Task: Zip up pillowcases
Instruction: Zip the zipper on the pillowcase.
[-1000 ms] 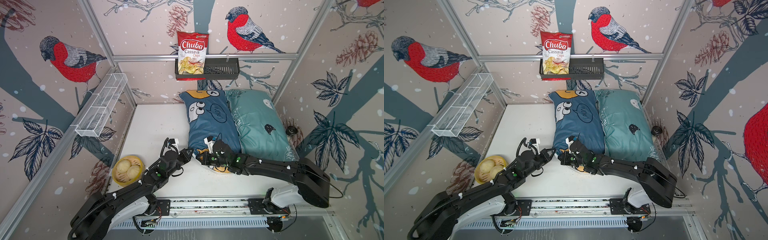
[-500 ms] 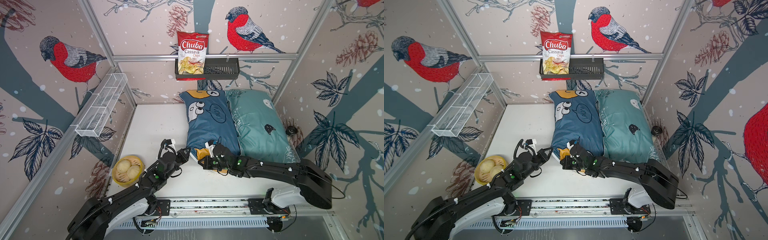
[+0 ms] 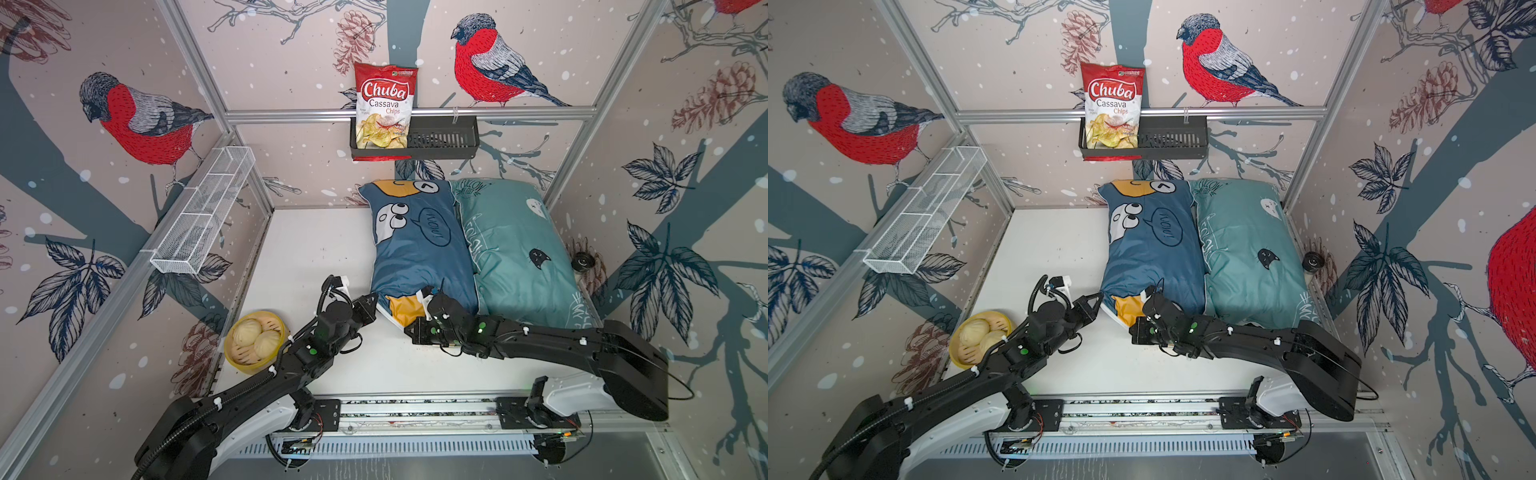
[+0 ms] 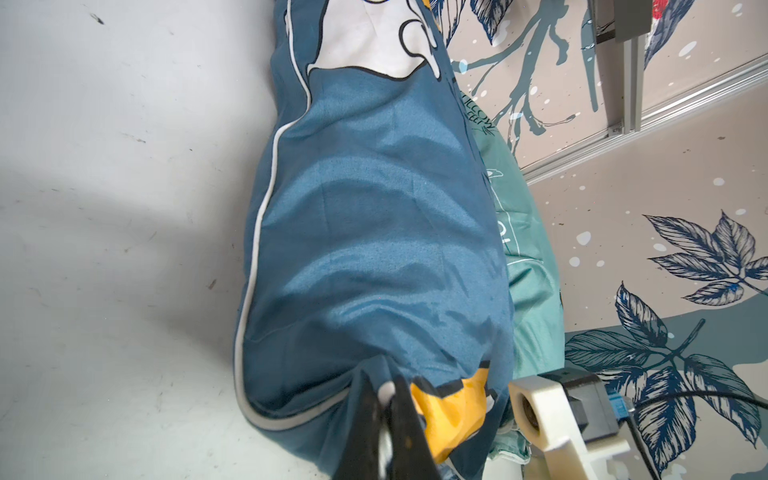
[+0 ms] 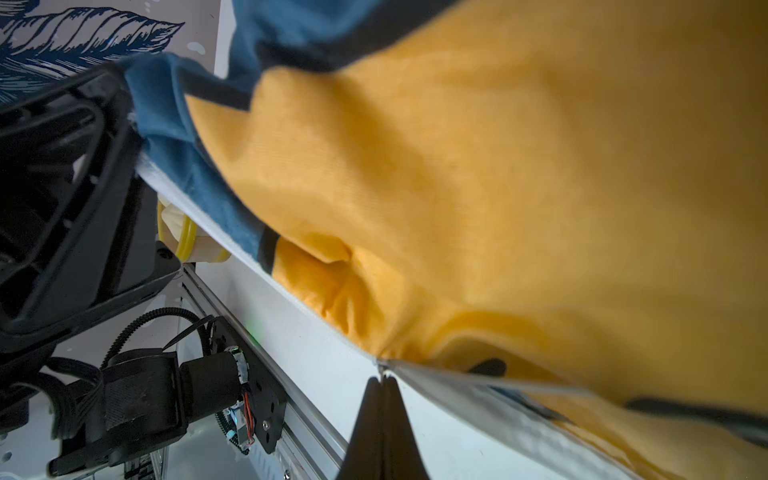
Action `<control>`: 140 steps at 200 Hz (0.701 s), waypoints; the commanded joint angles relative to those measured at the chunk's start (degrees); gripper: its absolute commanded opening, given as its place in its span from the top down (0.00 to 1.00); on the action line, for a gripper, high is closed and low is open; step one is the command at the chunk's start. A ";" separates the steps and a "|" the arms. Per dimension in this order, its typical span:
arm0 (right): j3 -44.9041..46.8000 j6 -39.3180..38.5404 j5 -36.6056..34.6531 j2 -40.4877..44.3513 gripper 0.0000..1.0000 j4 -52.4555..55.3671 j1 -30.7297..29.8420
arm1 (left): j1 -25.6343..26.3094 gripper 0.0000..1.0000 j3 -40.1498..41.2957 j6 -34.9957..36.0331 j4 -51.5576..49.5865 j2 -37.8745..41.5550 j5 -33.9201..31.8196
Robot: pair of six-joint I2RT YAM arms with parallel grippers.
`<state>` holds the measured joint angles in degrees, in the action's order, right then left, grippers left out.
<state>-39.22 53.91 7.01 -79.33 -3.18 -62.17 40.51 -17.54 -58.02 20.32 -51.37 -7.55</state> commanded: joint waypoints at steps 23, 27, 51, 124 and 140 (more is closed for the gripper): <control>1.72 0.48 -2.16 1.19 1.00 3.68 0.03 | -1.59 1.00 -0.82 2.02 0.13 0.54 -1.17; 1.97 0.54 -2.30 1.30 1.00 3.85 0.03 | -1.85 1.00 -0.89 2.19 0.01 0.70 -1.10; 3.16 1.02 -2.79 1.97 1.00 4.65 0.27 | -3.86 1.00 -1.03 3.12 -1.10 1.75 -0.05; 5.13 1.99 -4.44 2.82 1.00 7.69 0.71 | -7.36 1.00 -1.61 5.18 -2.78 2.33 1.41; 5.94 2.42 -4.99 3.17 1.00 8.40 0.75 | -7.89 1.00 -1.79 5.74 -3.04 2.29 1.64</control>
<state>-34.28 54.70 3.57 -76.69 2.04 -61.45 33.39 -18.52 -54.02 15.94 -49.19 -4.49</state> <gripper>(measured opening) 0.048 0.071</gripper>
